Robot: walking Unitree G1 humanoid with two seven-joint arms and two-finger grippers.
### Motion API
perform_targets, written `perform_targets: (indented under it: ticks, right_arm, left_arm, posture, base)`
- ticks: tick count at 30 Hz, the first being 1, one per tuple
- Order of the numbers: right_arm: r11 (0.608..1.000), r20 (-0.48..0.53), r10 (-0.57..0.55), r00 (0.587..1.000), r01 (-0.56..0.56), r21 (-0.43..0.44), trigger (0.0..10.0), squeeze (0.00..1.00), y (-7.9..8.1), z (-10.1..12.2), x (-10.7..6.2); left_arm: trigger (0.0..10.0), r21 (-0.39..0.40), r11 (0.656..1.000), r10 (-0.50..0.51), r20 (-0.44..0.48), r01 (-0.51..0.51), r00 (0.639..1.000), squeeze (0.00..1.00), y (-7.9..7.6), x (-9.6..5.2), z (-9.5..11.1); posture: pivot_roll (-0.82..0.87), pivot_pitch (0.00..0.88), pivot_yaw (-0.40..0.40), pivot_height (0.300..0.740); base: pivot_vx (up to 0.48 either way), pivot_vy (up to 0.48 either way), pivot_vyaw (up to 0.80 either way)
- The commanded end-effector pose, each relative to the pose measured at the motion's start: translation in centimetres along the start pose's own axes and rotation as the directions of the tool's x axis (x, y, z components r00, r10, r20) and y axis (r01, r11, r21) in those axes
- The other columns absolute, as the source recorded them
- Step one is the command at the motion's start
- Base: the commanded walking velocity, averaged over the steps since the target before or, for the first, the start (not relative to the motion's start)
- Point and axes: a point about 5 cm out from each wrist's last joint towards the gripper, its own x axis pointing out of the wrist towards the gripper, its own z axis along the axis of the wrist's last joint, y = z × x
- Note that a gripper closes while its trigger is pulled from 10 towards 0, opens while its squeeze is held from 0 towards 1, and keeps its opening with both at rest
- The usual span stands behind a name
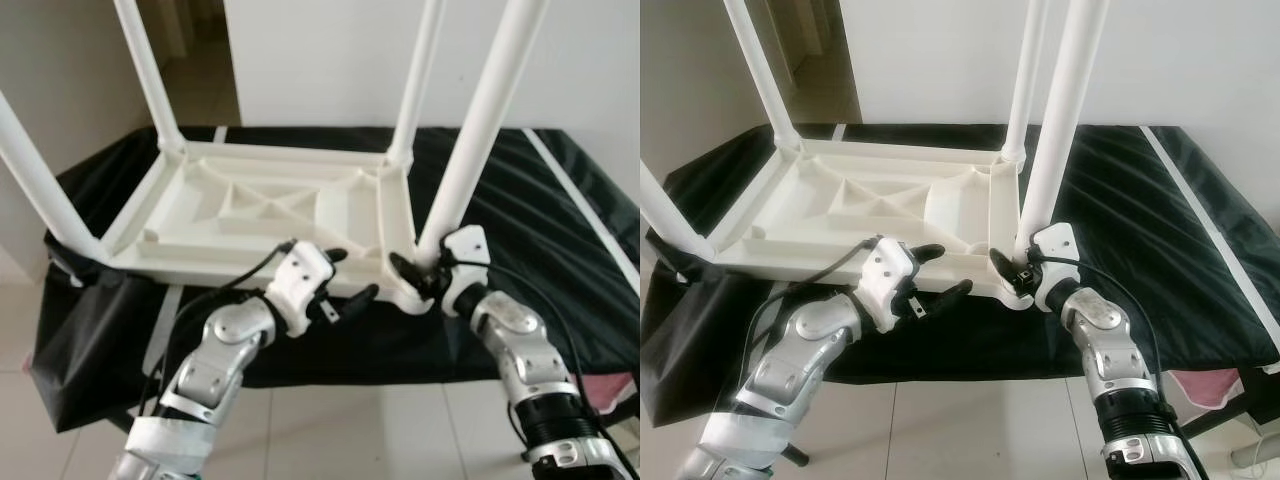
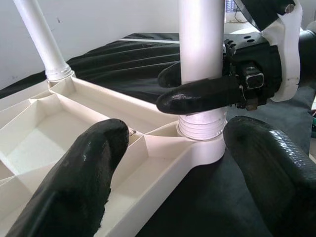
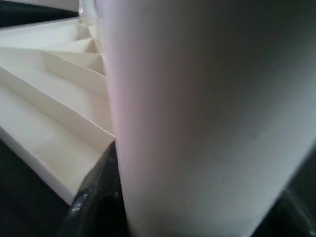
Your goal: Building children table
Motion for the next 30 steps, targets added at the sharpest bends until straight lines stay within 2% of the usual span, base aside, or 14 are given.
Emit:
perform_targets:
  ticks: [1,8,9,12,13,17,22,23,25,27,29,30]
  right_arm:
    - [0.999,-0.061,0.035,0.998,-0.036,-0.016,0.0,0.00,0.1,-1.4,-0.5]
    - [1.000,-0.083,0.008,0.997,-0.010,-0.026,0.0,0.00,-0.4,-2.0,-0.8]
    - [1.000,-0.084,-0.009,0.996,0.007,-0.028,10.0,0.00,-0.5,-2.0,-0.8]
    - [0.999,-0.084,-0.023,0.996,0.021,-0.024,10.0,0.00,-0.6,-1.9,-0.9]
    - [0.996,-0.094,-0.082,0.992,0.079,-0.033,10.0,0.00,-0.7,-1.8,-1.0]
    - [0.992,-0.097,-0.121,0.988,0.116,-0.047,10.0,0.00,-0.8,-1.8,-1.0]
    - [0.982,-0.103,-0.188,0.977,0.188,-0.015,10.0,0.00,-0.5,-1.6,-0.8]
    - [0.973,-0.112,-0.228,0.967,0.231,0.008,10.0,0.00,-0.3,-1.7,-0.6]
    - [0.973,-0.112,-0.228,0.967,0.231,0.008,10.0,0.00,-0.3,-1.7,-0.6]
    - [0.948,-0.124,-0.309,0.943,0.316,0.040,10.0,0.00,0.3,-2.0,-0.5]
    - [0.948,-0.124,-0.309,0.943,0.316,0.040,10.0,0.00,0.3,-2.0,-0.5]
    - [0.936,-0.129,-0.339,0.932,0.348,0.055,10.0,0.00,0.6,-2.1,-0.4]
  left_arm:
    - [10.0,0.025,1.000,0.000,-0.007,0.001,1.000,0.00,0.0,0.1,-0.1]
    - [10.0,0.018,1.000,0.015,0.010,-0.015,1.000,0.00,0.3,0.0,0.1]
    - [10.0,0.018,1.000,0.014,0.011,-0.014,1.000,0.00,0.3,0.0,0.1]
    - [10.0,0.019,1.000,0.014,0.011,-0.014,1.000,0.00,0.3,0.0,0.1]
    - [10.0,0.021,1.000,0.020,0.025,-0.021,0.999,0.00,0.3,-0.1,0.1]
    - [10.0,0.017,0.999,0.030,0.042,-0.031,0.999,0.00,0.4,-0.1,0.3]
    - [10.0,0.008,0.999,0.044,0.059,-0.044,0.997,0.00,0.5,-0.1,0.5]
    - [10.0,0.005,0.999,0.046,0.061,-0.046,0.997,0.00,0.5,-0.2,0.5]
    - [10.0,0.005,0.999,0.046,0.061,-0.046,0.997,0.00,0.5,-0.2,0.5]
    - [10.0,0.012,0.999,0.048,0.059,-0.049,0.997,0.00,0.6,-0.2,0.4]
    - [10.0,0.012,0.999,0.048,0.059,-0.049,0.997,0.00,0.6,-0.2,0.4]
    - [10.0,0.018,0.999,0.050,0.057,-0.051,0.997,0.00,0.6,-0.2,0.4]
  posture:
    - [0.01,0.000,-0.011,0.740]
    - [0.00,0.000,-0.011,0.740]
    - [0.00,0.000,-0.011,0.740]
    - [0.00,0.000,-0.013,0.740]
    - [0.00,0.000,-0.013,0.740]
    - [0.00,0.000,-0.013,0.740]
    - [0.00,0.000,-0.016,0.740]
    - [0.00,0.000,-0.019,0.740]
    - [0.00,0.000,-0.019,0.740]
    - [0.00,0.000,-0.020,0.740]
    - [0.00,0.000,-0.020,0.740]
    - [0.00,0.000,-0.020,0.740]
  base:
    - [0.000,0.000,0.00]
    - [0.000,0.000,0.00]
    - [0.000,0.000,0.00]
    - [0.000,0.000,0.00]
    - [0.000,0.000,0.00]
    - [0.000,0.000,0.00]
    - [0.000,0.000,0.00]
    - [0.000,0.000,0.00]
    - [0.000,0.000,0.00]
    - [0.000,0.000,0.00]
    - [0.000,0.000,0.00]
    - [0.000,0.000,0.00]
